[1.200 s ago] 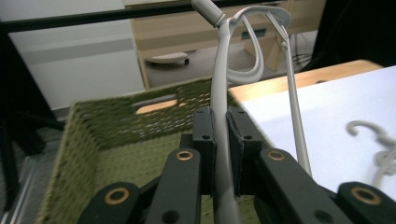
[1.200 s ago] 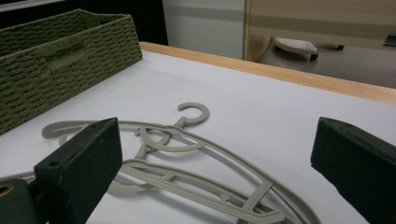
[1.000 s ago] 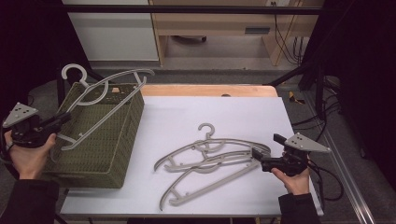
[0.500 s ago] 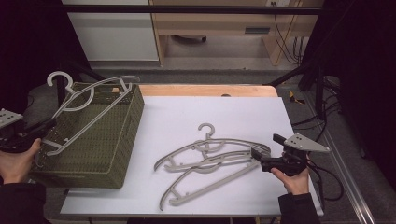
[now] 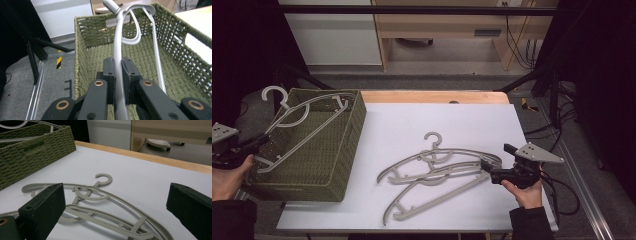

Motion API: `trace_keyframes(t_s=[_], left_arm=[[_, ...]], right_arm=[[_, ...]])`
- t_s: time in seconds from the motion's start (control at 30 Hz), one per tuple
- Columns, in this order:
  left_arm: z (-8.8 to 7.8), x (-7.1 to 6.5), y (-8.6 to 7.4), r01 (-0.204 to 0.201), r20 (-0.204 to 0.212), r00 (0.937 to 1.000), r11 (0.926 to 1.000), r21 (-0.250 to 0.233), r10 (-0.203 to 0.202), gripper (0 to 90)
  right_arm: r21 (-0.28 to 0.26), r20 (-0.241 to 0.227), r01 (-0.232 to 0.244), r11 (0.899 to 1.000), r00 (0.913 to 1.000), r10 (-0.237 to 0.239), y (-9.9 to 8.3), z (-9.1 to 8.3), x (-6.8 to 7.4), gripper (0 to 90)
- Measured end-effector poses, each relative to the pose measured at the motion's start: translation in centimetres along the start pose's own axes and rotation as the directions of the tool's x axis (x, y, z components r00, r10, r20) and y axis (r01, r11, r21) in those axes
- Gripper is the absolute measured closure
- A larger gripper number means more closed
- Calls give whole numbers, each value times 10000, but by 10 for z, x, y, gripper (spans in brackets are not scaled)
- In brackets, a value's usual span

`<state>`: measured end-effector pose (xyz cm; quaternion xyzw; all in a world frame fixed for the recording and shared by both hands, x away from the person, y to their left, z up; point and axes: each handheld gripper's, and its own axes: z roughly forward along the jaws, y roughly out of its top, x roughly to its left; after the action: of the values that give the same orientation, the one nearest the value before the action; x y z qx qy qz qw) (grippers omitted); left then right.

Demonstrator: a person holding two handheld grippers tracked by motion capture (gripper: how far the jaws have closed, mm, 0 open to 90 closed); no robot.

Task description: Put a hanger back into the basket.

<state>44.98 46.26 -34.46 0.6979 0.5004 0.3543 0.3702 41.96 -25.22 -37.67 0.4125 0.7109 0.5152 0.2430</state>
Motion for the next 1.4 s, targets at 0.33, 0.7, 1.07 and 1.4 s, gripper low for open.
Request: trace_keyframes(t_s=[0.33,0.7,1.07,1.4], left_arm=[[11,-8,-4,-388,-380,9984,9981,481,407,824],[20,0,6,-766,-519,9955,9953,587,797,824],[30,1,-2,-1034,-945,9886,9846,1408,1174,820],[44,-3,0,-1342,-832,9825,9430,3046,1667,816]], right_arm=[[-1,-3,-9,10000,10000,9,0,0,0,23],[-1,-61,7,10000,10000,-7,0,0,0,23],[3,-51,21,10000,10000,-21,0,1,1,23],[5,-40,36,10000,10000,-36,-1,1,1,23]])
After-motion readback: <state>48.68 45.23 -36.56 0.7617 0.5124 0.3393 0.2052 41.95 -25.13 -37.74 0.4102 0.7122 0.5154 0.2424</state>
